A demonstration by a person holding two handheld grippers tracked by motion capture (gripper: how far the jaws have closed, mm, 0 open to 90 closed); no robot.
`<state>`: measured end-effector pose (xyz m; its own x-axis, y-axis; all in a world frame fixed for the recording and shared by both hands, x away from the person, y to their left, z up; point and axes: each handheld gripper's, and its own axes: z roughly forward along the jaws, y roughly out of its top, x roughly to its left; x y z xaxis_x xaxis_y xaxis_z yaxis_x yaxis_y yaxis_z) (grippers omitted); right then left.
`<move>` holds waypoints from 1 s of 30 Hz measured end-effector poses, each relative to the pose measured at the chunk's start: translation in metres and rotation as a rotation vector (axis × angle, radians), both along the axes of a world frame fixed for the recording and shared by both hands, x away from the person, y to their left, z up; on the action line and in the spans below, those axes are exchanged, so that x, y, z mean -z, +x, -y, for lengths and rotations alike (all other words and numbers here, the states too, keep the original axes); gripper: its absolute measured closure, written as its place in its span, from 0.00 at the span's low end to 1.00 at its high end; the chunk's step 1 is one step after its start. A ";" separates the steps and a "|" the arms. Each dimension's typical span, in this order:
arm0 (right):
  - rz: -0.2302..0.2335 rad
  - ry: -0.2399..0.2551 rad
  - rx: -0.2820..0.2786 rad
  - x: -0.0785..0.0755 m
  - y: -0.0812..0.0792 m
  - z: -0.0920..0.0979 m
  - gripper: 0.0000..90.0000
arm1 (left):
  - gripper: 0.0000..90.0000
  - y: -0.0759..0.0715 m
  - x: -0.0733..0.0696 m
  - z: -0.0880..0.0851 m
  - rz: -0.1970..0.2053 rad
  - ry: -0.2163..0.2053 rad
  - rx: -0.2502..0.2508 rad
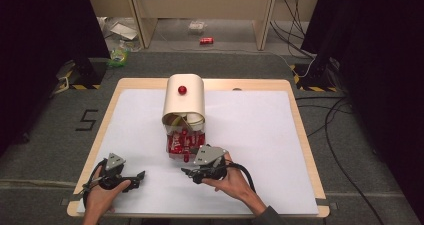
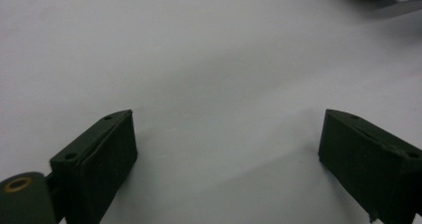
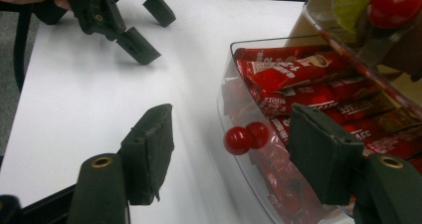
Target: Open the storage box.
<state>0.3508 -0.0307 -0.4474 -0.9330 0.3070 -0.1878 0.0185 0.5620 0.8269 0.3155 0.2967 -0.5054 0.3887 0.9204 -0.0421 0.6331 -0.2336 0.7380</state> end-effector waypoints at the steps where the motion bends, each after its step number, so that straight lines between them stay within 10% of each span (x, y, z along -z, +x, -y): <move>1: -0.004 -0.003 -0.003 0.000 -0.001 0.000 0.40 | 0.08 0.000 0.000 0.000 0.000 0.000 0.000; 30: -0.062 -0.044 -0.064 0.009 -0.016 0.003 0.47 | 0.08 0.000 0.000 0.000 0.000 0.000 0.000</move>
